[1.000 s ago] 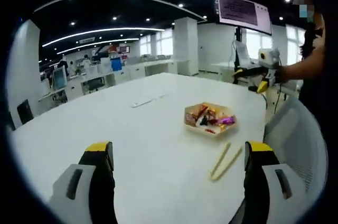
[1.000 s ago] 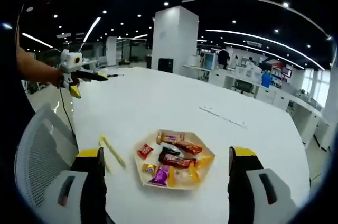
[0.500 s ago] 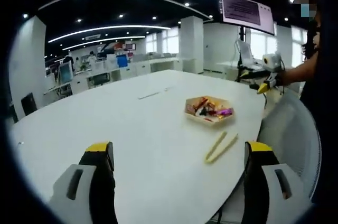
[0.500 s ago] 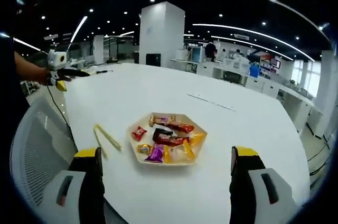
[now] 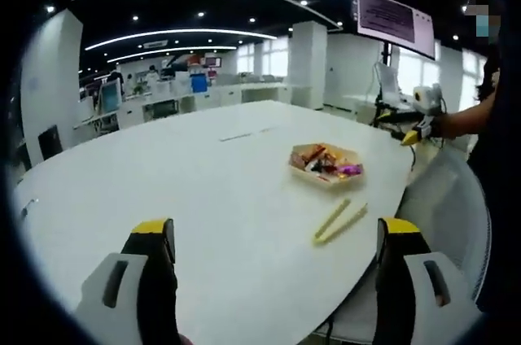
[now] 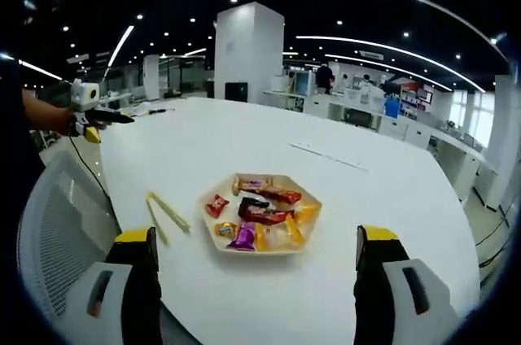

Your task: Place the target food into the container with the food tongs after gripping and lifting it, then release it inside without dropping or visibly crushing the food.

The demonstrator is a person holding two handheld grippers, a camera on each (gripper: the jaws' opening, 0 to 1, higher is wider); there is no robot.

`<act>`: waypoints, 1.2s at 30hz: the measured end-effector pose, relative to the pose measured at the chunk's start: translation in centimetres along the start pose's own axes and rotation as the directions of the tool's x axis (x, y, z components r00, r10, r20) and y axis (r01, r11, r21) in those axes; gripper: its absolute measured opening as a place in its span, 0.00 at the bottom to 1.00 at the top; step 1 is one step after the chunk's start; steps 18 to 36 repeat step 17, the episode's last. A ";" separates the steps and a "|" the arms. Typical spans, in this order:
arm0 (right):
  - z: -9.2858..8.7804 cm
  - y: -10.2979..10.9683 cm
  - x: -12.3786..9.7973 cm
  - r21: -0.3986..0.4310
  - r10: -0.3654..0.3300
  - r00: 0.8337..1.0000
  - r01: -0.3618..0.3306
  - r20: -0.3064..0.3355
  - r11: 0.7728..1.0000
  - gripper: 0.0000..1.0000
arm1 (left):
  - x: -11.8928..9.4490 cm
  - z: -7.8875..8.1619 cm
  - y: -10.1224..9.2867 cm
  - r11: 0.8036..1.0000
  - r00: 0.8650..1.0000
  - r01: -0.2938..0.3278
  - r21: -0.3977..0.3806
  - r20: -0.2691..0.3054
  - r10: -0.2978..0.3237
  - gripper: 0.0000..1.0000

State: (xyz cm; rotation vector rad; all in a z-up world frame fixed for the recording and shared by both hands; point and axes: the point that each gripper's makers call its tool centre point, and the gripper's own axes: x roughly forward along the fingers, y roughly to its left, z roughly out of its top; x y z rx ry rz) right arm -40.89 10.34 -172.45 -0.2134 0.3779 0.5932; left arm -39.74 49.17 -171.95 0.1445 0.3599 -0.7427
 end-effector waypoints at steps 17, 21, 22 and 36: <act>-0.2 1.3 0.1 0.021 0.010 1.000 -0.010 0.002 1.000 0.99 | -0.6 1.2 0.4 1.000 0.999 -0.021 -0.014 0.041 0.022 1.00; -0.2 1.3 0.1 0.021 0.010 1.000 -0.010 0.002 1.000 0.99 | -0.6 1.2 0.4 1.000 0.999 -0.021 -0.014 0.041 0.022 1.00; -0.2 1.3 0.1 0.021 0.010 1.000 -0.010 0.002 1.000 0.99 | -0.6 1.2 0.4 1.000 0.999 -0.021 -0.014 0.041 0.022 1.00; -0.2 1.3 0.1 0.021 0.010 1.000 -0.010 0.002 1.000 0.99 | -0.6 1.2 0.4 1.000 0.999 -0.021 -0.014 0.041 0.022 1.00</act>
